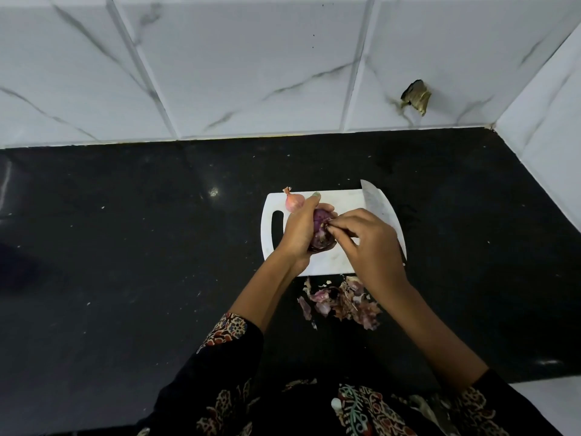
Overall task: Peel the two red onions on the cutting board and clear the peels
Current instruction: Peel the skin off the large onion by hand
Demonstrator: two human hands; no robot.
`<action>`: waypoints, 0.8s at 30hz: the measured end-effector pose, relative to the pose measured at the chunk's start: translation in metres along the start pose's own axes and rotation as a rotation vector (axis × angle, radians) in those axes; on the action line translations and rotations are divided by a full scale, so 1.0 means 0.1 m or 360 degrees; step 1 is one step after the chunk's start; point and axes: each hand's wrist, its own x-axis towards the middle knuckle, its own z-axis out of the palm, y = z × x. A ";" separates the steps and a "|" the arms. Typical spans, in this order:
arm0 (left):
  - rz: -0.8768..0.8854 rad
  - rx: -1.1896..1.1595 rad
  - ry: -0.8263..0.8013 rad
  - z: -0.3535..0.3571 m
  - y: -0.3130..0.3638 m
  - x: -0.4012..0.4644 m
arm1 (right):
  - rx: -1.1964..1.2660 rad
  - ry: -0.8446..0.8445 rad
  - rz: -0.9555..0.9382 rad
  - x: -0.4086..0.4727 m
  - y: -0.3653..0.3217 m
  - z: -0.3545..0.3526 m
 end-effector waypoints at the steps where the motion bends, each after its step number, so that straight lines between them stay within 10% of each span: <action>1: 0.0019 0.0026 0.0026 0.00 0.00 0.00 | -0.0091 -0.0016 -0.0055 -0.01 -0.02 0.02; 24: 0.0356 0.0198 0.0238 0.07 -0.04 -0.01 | -0.0130 -0.0139 0.0331 0.10 -0.11 0.12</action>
